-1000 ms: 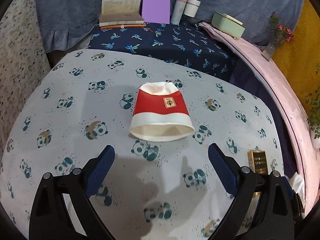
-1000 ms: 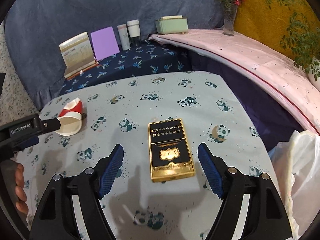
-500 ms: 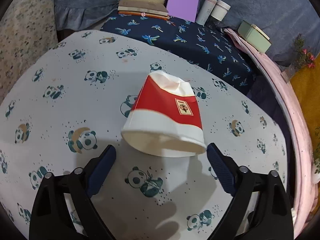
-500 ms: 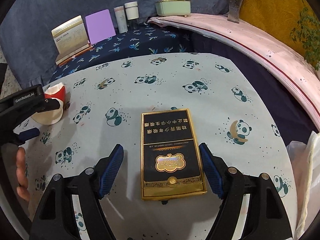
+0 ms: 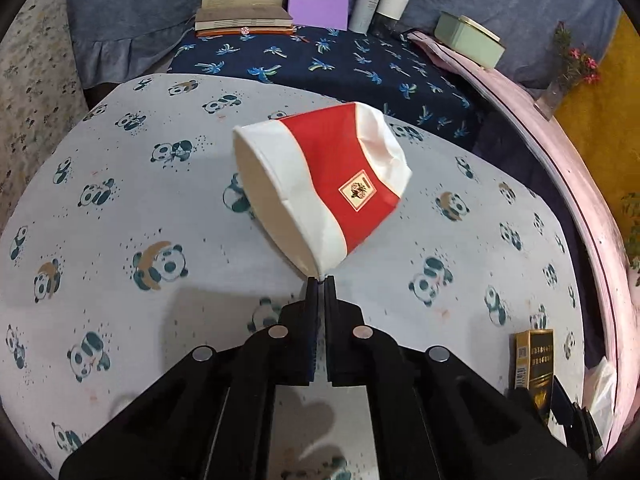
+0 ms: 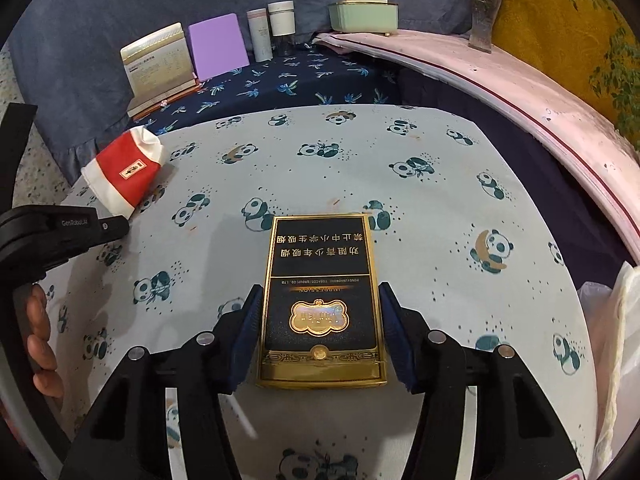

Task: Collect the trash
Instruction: 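Grasp the small red-and-white cup with the left gripper while the right grasps the gold box, then carry the red-and-white cup and gold box over the bin with both grippers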

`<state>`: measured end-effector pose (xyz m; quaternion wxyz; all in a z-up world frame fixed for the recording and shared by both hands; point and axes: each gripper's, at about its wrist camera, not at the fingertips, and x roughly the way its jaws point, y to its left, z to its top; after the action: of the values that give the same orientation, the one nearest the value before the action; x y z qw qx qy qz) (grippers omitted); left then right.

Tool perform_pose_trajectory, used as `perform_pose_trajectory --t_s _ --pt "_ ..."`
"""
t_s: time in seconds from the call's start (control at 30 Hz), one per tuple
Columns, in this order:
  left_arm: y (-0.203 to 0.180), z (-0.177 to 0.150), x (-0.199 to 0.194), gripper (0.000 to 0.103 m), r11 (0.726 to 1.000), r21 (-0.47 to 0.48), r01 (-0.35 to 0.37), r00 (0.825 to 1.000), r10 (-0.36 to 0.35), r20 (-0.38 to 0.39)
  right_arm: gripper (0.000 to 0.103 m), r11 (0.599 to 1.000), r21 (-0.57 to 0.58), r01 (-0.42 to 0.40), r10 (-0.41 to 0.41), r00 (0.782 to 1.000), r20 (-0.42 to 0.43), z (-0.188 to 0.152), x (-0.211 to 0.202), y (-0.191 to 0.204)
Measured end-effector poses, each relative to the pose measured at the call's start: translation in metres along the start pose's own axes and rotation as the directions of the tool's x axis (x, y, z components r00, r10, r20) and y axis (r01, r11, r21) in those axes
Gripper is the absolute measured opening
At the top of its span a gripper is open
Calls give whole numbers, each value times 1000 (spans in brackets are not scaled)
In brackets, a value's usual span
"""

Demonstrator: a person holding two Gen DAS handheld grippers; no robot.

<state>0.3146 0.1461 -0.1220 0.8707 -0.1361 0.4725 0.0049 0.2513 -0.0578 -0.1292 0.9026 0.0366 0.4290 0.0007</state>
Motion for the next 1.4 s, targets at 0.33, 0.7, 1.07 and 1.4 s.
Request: perform_pose_trajectory --t_s 0.33,0.7,1.07,1.4 --pt "-29 -38 -39 2 996 68 64 998 -64 -8 54 999 40 5 -8 998 61 -11 -48 -14" --pt "-92 -85 -96 0 972 180 151 988 -152 -6 54 993 119 21 -39 988 148 -30 -117 -58" --pt "-161 -133 -134 0 923 307 233 972 -234 -32 54 973 223 51 -97 975 201 -62 -168 -119" --pt "-183 -154 -137 11 930 318 185 982 -186 -28 54 955 289 68 -133 968 211 -84 -187 -158"
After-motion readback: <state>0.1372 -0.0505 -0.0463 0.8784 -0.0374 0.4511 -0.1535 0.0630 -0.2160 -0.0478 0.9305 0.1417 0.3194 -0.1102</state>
